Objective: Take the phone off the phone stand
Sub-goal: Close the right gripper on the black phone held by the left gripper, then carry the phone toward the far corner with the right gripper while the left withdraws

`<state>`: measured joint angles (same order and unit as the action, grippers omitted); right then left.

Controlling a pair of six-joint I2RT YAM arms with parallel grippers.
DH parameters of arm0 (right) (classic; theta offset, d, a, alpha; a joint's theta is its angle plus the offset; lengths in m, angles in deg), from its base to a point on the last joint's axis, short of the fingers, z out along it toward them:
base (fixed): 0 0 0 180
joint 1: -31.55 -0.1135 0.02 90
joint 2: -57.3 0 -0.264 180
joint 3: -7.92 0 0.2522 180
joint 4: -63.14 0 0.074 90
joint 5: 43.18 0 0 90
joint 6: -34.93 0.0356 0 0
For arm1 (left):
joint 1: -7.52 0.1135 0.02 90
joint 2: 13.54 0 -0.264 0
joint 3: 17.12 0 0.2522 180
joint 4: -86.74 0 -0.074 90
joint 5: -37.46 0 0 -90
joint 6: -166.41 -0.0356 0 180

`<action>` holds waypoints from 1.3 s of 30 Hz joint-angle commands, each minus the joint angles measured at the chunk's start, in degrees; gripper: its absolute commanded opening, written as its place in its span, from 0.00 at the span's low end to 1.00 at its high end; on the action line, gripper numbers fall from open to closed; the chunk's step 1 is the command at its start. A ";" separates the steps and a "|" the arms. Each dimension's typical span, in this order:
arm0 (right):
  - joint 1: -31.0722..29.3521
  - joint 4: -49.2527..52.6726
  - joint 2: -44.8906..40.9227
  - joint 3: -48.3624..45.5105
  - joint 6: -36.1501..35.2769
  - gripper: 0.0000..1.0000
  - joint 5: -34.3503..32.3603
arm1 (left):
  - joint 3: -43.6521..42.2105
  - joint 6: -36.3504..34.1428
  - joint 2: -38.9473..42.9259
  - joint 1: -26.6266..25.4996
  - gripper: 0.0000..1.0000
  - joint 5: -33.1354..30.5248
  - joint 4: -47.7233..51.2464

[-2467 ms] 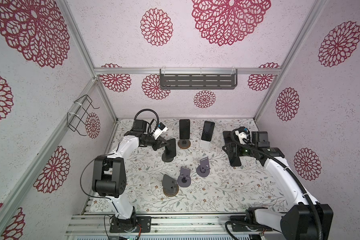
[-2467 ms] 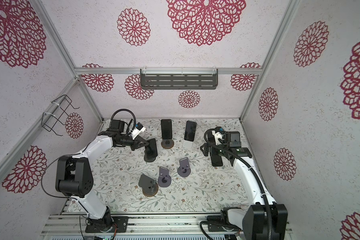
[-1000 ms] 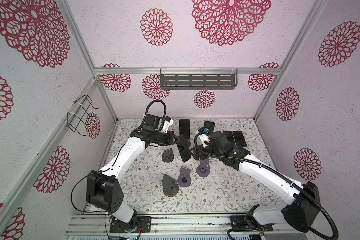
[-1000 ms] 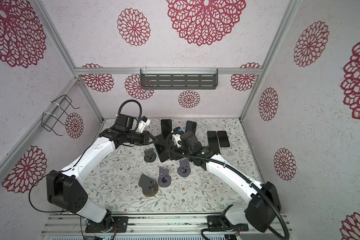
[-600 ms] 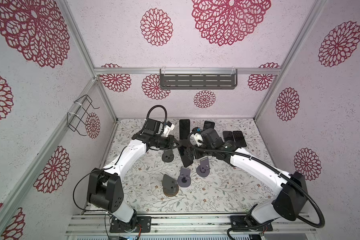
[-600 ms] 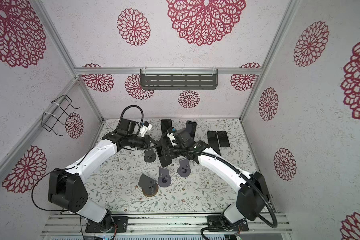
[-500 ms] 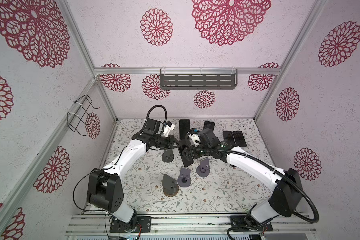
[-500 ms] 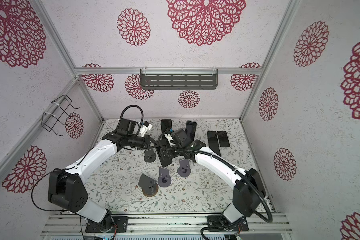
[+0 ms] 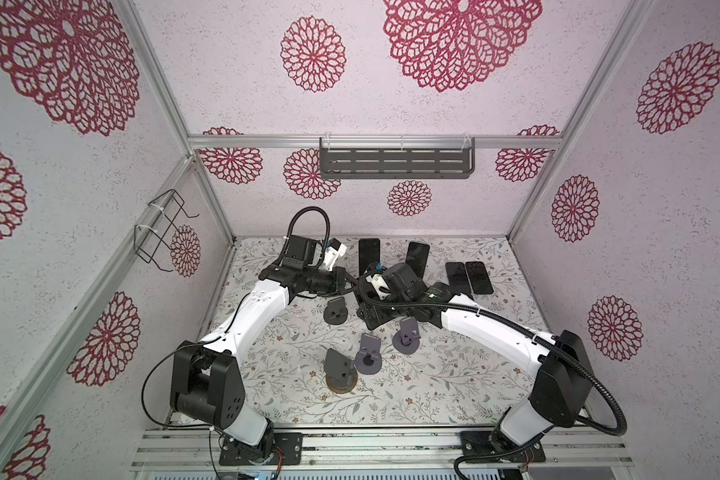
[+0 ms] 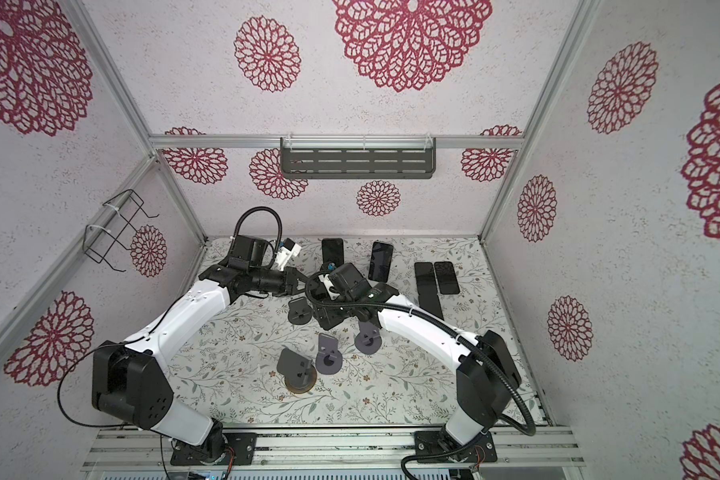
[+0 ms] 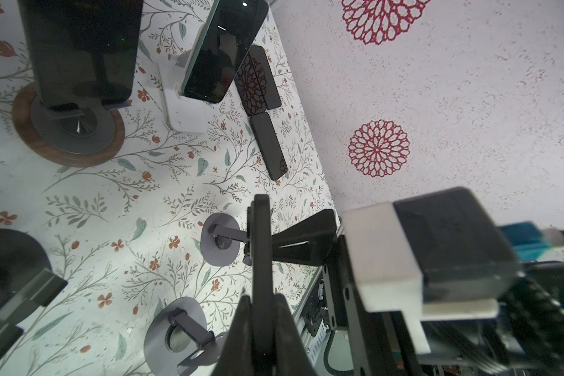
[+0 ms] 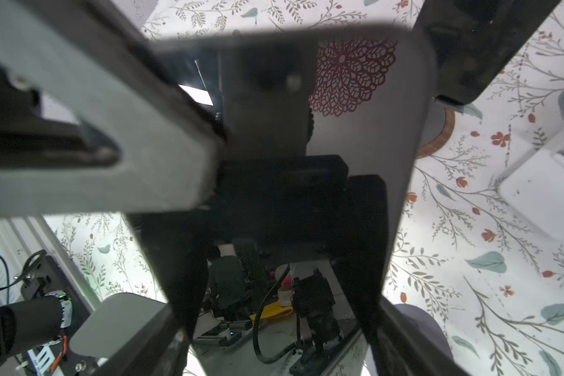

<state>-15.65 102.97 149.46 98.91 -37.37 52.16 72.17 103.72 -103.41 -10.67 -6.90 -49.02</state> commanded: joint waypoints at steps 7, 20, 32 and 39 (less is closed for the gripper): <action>-0.09 -1.97 -2.22 -0.39 1.39 0.74 -3.12 | -0.23 1.50 1.99 0.87 0.00 1.95 -3.23; 0.05 -3.12 -3.64 -1.29 -0.69 0.67 -4.75 | -0.73 2.37 1.14 1.45 0.22 2.39 -4.80; 1.75 1.61 -4.46 0.85 -4.25 0.60 -6.98 | -1.43 3.50 1.54 3.06 0.57 2.13 -6.72; 10.37 9.03 -7.77 1.79 -9.94 0.56 -6.36 | -1.26 3.35 2.03 4.71 0.57 -0.24 -6.00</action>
<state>-8.88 108.98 146.12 97.32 -43.27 46.89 71.04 106.69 -103.10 -6.80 -5.85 -54.20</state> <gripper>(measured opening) 0.752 0.571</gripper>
